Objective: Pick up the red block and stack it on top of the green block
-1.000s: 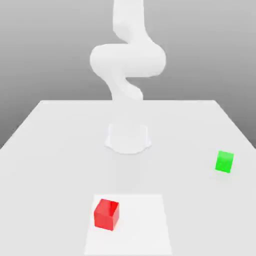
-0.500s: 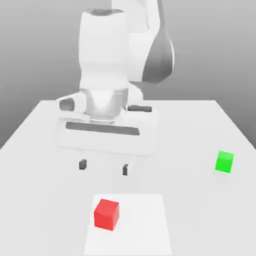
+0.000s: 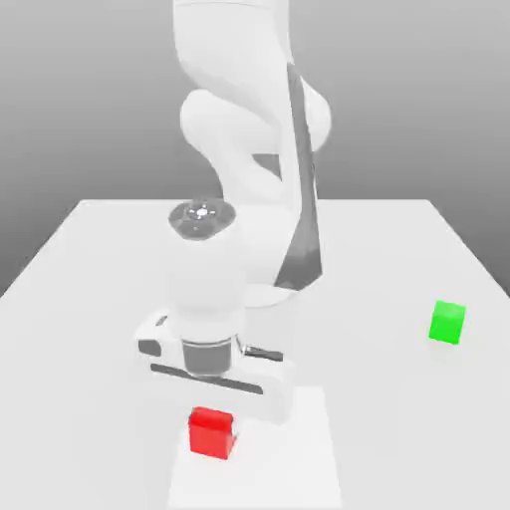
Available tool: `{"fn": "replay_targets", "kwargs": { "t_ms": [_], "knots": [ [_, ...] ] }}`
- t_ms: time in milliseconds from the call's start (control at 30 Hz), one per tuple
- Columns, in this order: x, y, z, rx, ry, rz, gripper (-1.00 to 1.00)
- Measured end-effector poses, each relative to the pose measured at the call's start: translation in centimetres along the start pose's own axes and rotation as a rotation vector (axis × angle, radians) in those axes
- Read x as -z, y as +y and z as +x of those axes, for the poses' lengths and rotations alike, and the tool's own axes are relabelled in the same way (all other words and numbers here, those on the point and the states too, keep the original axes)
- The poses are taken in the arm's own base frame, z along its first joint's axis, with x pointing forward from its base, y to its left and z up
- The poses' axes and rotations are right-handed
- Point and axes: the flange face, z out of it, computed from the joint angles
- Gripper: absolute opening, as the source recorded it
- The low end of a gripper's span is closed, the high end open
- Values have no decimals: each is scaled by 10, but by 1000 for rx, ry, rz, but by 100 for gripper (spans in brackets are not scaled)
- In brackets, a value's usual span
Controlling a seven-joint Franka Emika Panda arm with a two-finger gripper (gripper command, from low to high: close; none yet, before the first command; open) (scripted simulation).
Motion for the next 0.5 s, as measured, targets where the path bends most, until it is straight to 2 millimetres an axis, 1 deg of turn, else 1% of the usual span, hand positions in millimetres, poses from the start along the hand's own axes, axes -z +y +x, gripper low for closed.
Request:
{"fn": "replay_targets", "kwargs": {
  "t_ms": [67,200,233,300,367,433,500],
  "knots": [
    [10,-1,0,0,-1,0,-100],
    [49,-1,0,0,-1,0,-100],
    [58,-3,-4,17,-1,1,-100],
    [68,-24,-43,176,-6,6,-100],
    [74,-41,-87,358,-11,11,-100],
    [78,-52,-131,541,-15,15,-100],
    [83,-58,-177,726,-18,19,-100]
  ]
}}
